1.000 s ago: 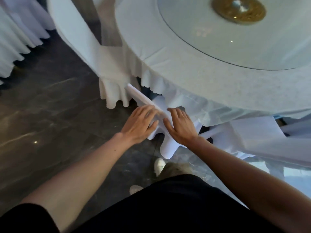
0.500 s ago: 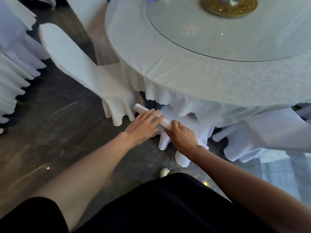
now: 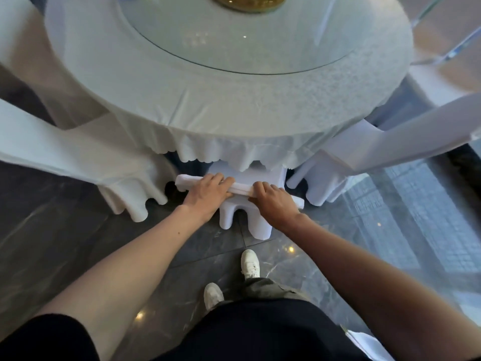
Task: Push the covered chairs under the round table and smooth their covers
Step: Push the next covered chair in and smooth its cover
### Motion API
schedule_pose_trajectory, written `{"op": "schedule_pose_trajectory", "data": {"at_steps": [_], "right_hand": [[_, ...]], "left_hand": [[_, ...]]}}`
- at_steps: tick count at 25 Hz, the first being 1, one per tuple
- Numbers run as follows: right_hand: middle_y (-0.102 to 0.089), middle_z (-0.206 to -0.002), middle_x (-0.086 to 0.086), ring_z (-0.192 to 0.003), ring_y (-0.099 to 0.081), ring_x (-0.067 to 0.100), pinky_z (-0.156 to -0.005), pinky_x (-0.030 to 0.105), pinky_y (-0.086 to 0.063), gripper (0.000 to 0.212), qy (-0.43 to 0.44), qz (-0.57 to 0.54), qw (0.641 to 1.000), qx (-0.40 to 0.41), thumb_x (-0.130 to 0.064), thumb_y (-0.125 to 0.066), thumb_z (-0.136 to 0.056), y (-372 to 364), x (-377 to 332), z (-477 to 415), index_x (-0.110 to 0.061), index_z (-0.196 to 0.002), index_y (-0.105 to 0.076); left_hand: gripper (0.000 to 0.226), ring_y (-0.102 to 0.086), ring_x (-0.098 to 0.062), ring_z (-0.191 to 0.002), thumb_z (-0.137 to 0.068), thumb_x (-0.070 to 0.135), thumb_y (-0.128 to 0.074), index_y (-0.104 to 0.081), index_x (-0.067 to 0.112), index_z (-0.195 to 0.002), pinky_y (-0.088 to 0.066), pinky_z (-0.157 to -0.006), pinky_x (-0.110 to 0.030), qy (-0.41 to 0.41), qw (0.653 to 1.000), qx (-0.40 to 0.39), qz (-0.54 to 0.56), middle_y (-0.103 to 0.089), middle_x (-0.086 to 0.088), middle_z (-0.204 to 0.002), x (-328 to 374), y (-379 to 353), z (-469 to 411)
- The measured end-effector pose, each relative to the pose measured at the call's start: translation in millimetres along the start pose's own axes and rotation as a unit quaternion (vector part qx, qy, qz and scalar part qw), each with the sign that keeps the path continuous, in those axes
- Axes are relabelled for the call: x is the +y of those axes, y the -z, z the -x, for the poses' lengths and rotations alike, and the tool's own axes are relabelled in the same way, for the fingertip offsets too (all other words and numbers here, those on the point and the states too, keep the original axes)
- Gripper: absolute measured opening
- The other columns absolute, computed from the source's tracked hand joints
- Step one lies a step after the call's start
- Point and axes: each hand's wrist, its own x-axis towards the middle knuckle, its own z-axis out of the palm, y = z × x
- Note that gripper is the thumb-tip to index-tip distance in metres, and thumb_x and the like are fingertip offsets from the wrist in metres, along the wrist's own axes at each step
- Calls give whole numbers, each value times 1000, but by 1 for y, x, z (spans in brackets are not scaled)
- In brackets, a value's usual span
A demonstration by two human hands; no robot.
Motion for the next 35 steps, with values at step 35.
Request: {"op": "schedule_pose_trajectory", "data": {"at_steps": [35], "right_hand": [[-52,-68,-4,-62,-50,20,-59,35,-41,50,93,-95,991,33,-48,-22,-97,42,255,145,-18,-77,-57]], "left_hand": [[63,-62,-33,-68,-88,57,-11,-63,22,-86,-29,-58,-30,201,972,70,102,-69,-5,-72,314,-38,-40]]}}
